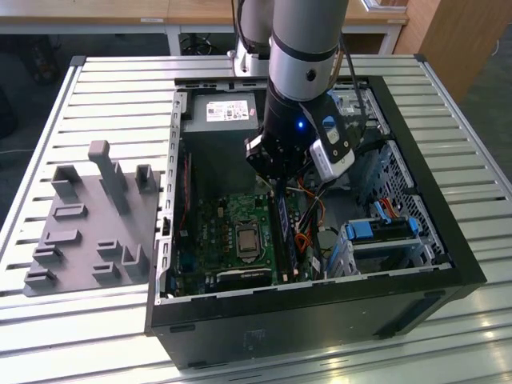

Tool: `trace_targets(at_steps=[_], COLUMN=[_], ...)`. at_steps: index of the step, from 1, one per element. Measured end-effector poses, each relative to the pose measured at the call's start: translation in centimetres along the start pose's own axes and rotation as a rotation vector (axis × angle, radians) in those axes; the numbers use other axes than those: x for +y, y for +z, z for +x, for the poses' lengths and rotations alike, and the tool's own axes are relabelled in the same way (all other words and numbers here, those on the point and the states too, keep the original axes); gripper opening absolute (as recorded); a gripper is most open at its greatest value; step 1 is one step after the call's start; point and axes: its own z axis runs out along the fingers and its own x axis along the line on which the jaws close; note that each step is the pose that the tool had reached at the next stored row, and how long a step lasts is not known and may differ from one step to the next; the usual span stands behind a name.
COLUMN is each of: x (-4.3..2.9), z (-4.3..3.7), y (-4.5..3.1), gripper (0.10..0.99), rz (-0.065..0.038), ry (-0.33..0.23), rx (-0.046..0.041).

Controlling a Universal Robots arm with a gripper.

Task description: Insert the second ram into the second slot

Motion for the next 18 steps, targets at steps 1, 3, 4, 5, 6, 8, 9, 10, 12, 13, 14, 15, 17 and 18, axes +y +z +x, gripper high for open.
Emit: trace_targets(at_steps=[1, 3, 4, 5, 6, 8, 9, 10, 12, 13, 14, 15, 17, 18], x=[0.0, 0.0, -0.01, -0.01, -0.01, -0.01, -0.01, -0.02, -0.02, -0.02, -0.02, -0.02, -0.03, -0.03], z=[0.0, 0.0, 0.0, -0.01, -0.01, -0.04, -0.05, -0.06, -0.1, -0.11, -0.13, -0.14, -0.15, -0.15], y=[0.06, 0.17, 0.21, 0.26, 0.3, 0.37, 0.41, 0.44, 0.51, 0.55, 0.59, 0.62, 0.7, 0.72], gripper=[0.137, 0.137, 0.137, 0.137, 0.137, 0.137, 0.137, 0.137, 0.137, 0.137, 0.137, 0.137, 0.137, 0.137], rz=[0.0, 0.0, 0.0, 0.0, 0.0, 0.0, 0.0, 0.0, 0.0, 0.0, 0.0, 0.0, 0.0, 0.0], ry=[0.0, 0.0, 0.0, 0.0, 0.0, 0.0, 0.0, 0.0, 0.0, 0.0, 0.0, 0.0, 0.0, 0.0], rx=[0.0001, 0.0005, 0.0007, 0.0009, 0.0009, 0.0013, 0.0014, 0.0017, 0.0022, 0.0025, 0.0027, 0.003, 0.0034, 0.0035])
